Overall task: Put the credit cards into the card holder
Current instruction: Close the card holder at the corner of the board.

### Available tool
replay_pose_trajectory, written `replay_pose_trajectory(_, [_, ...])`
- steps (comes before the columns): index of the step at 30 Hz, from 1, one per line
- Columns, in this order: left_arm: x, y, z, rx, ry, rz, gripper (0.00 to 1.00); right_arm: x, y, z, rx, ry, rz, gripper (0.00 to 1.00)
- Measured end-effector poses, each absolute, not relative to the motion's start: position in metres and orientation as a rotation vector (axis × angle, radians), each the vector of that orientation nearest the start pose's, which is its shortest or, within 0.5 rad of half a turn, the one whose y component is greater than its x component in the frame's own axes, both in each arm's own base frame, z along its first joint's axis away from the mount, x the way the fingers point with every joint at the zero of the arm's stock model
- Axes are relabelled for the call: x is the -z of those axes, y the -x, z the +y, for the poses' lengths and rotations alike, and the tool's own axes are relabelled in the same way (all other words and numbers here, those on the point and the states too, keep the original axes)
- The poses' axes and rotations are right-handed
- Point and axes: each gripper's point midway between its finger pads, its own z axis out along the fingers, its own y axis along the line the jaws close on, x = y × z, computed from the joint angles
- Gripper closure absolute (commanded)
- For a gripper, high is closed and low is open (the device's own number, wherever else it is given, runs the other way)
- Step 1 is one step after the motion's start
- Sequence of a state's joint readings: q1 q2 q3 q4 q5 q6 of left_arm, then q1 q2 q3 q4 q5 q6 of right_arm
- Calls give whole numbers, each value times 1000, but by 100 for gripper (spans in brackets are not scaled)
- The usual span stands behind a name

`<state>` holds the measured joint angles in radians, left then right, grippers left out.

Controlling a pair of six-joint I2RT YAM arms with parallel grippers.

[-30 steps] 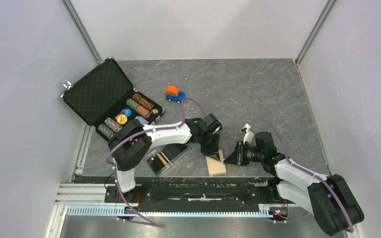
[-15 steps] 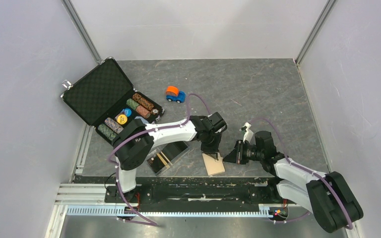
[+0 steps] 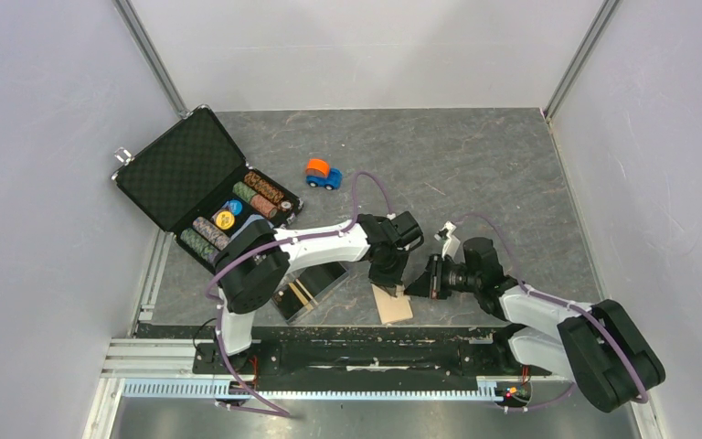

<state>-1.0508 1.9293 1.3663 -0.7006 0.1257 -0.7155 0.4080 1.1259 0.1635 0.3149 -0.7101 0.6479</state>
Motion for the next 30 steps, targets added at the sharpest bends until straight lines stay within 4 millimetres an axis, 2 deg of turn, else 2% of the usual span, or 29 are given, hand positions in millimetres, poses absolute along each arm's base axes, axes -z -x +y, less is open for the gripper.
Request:
replay_pose_trajectory(13, [-34, -152, -369, 467, -546, 2967, 98, -37, -148, 228, -1325, 197, 2431, 89])
replay_pose_trajectory(19, [-35, -151, -374, 494, -554, 2956, 98, -40, -159, 227, -1262, 182, 2419, 89])
replay_pose_trajectory(30, [-36, -153, -380, 526, -556, 2940, 98, -31, -160, 218, -1176, 164, 2453, 95])
